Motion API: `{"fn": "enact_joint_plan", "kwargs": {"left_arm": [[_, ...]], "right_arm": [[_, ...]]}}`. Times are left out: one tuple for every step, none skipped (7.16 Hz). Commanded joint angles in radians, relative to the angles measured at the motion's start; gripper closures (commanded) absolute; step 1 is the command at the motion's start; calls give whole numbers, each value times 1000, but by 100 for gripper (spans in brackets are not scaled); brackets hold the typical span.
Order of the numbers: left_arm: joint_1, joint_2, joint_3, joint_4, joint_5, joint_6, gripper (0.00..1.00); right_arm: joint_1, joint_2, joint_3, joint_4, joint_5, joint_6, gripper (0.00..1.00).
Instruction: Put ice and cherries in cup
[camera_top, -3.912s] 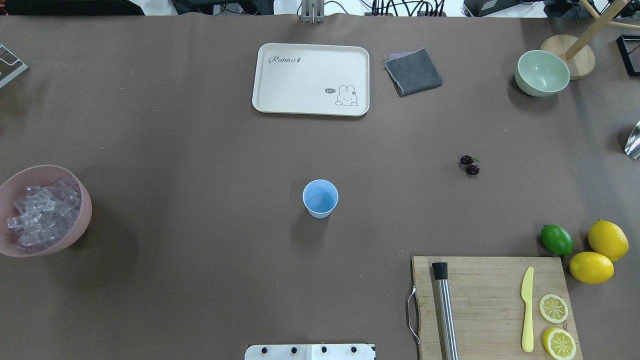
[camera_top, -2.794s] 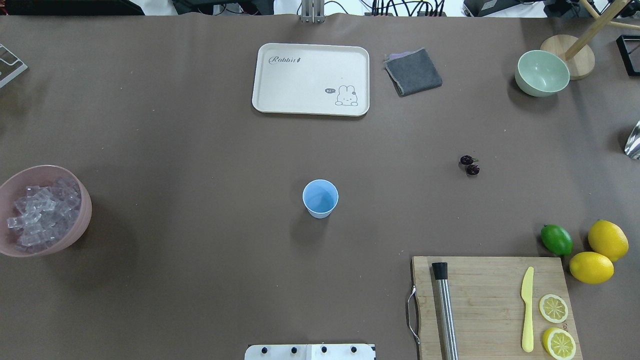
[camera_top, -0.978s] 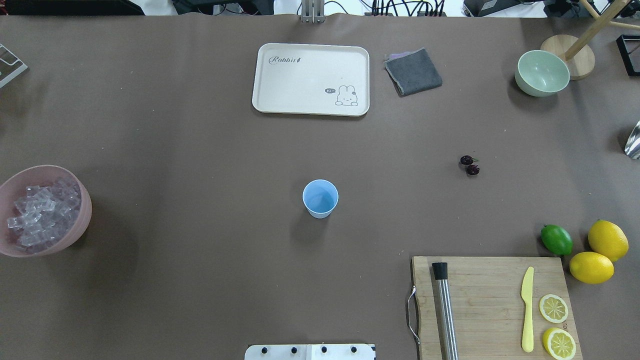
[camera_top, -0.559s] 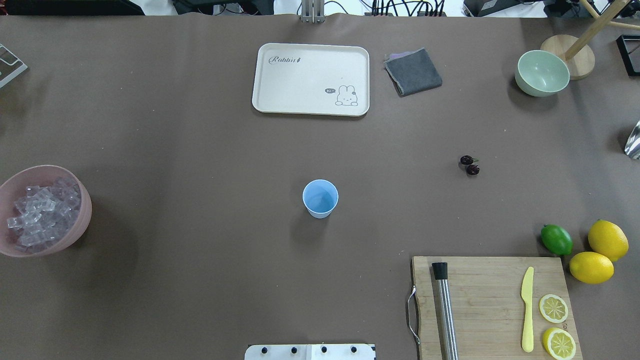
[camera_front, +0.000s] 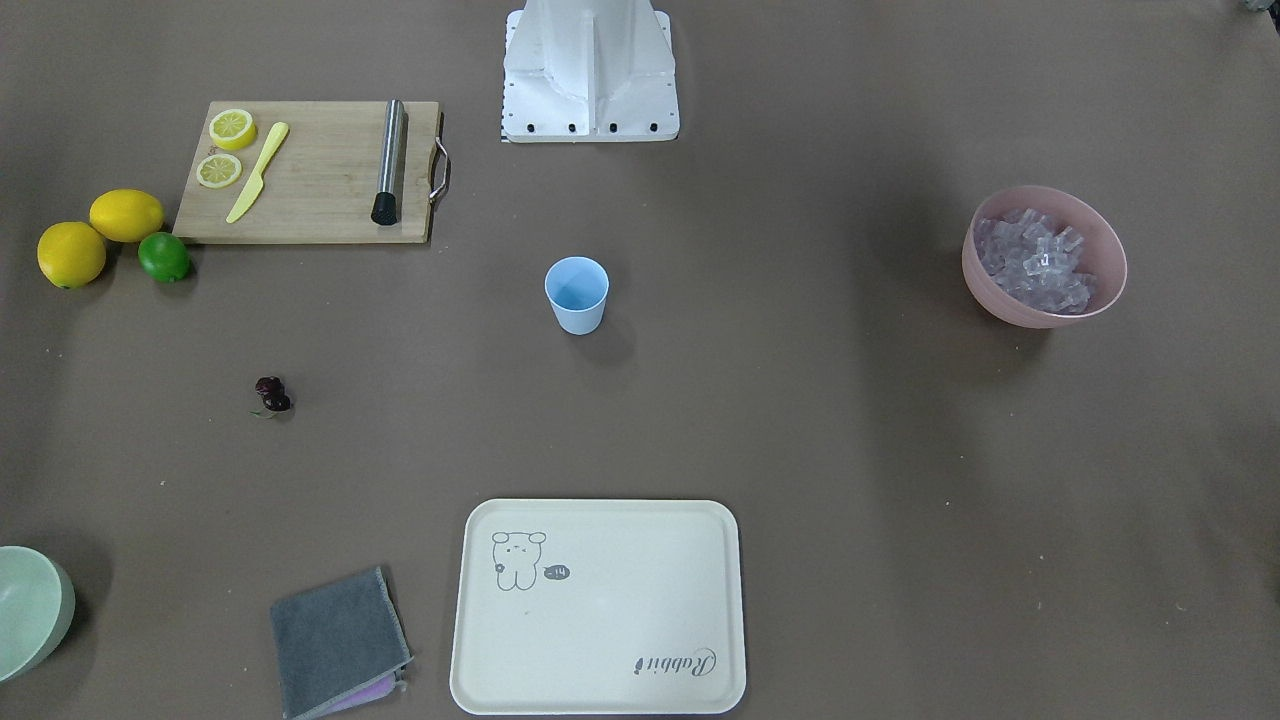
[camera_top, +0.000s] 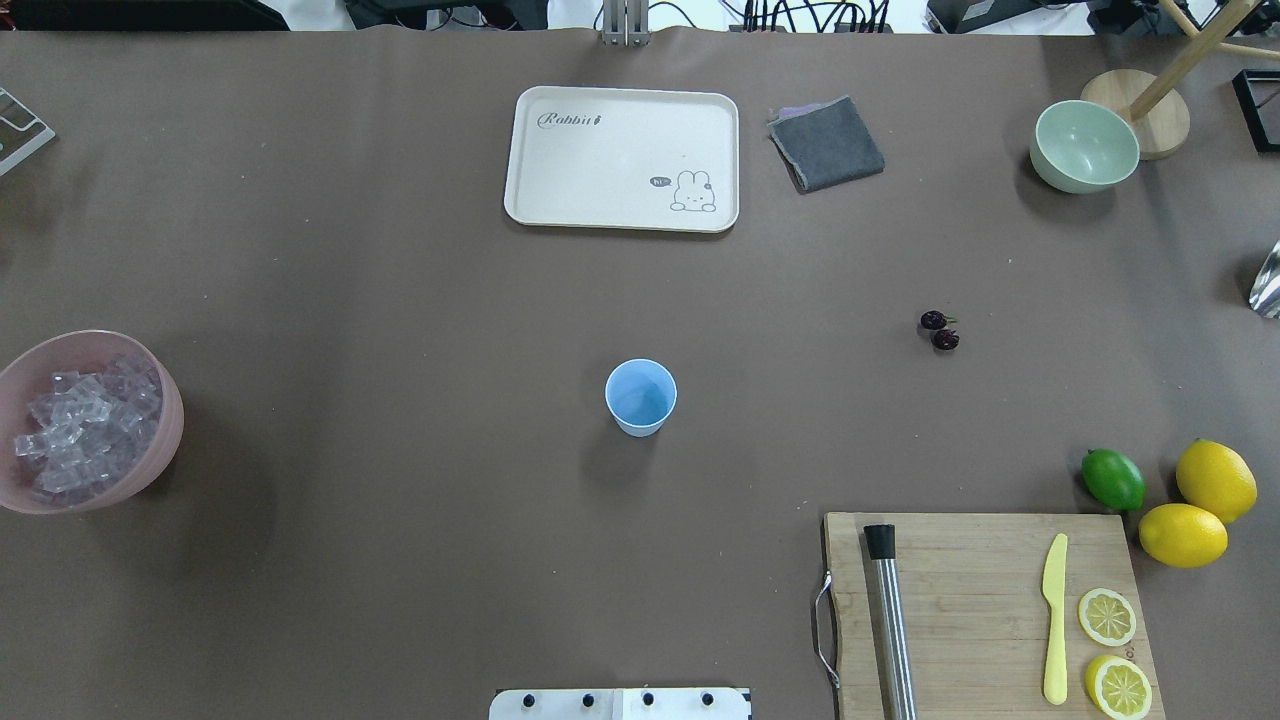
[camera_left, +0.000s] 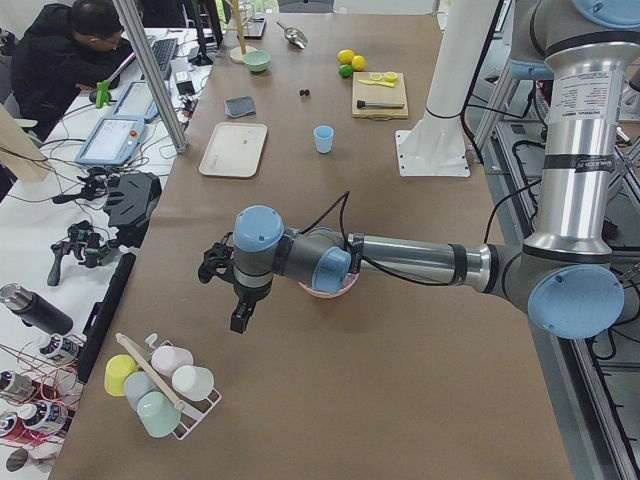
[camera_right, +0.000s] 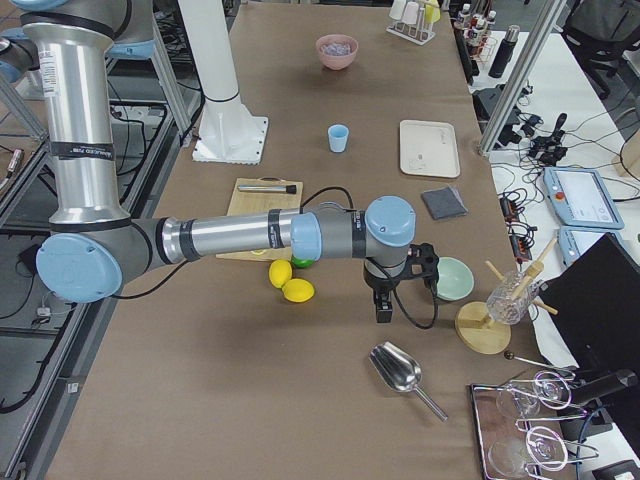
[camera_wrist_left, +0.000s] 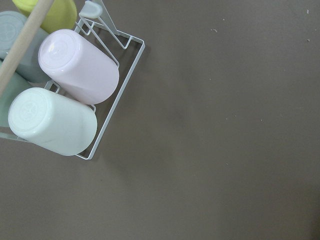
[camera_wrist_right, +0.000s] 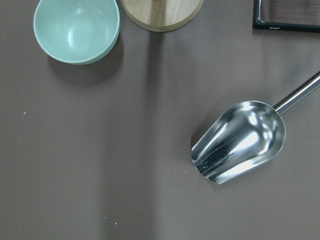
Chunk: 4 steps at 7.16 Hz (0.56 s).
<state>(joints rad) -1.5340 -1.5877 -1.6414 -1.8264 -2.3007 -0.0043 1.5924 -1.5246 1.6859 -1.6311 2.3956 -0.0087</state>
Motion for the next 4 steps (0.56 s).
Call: {"fn": "enact_joint_plan", "kwargs": {"left_arm": [[8, 5, -52, -5, 0, -101, 1], [38, 26, -107, -40, 0, -217, 1], [98, 82, -148, -121, 1, -270, 1], [160, 98, -156, -186, 0, -374, 1]], "right_arm": [[23, 1, 4, -1, 22, -1, 0], [31, 3, 5, -3, 22, -1, 0], [32, 6, 3, -3, 20, -1, 0], [31, 6, 3, -3, 20, -1, 0]]}}
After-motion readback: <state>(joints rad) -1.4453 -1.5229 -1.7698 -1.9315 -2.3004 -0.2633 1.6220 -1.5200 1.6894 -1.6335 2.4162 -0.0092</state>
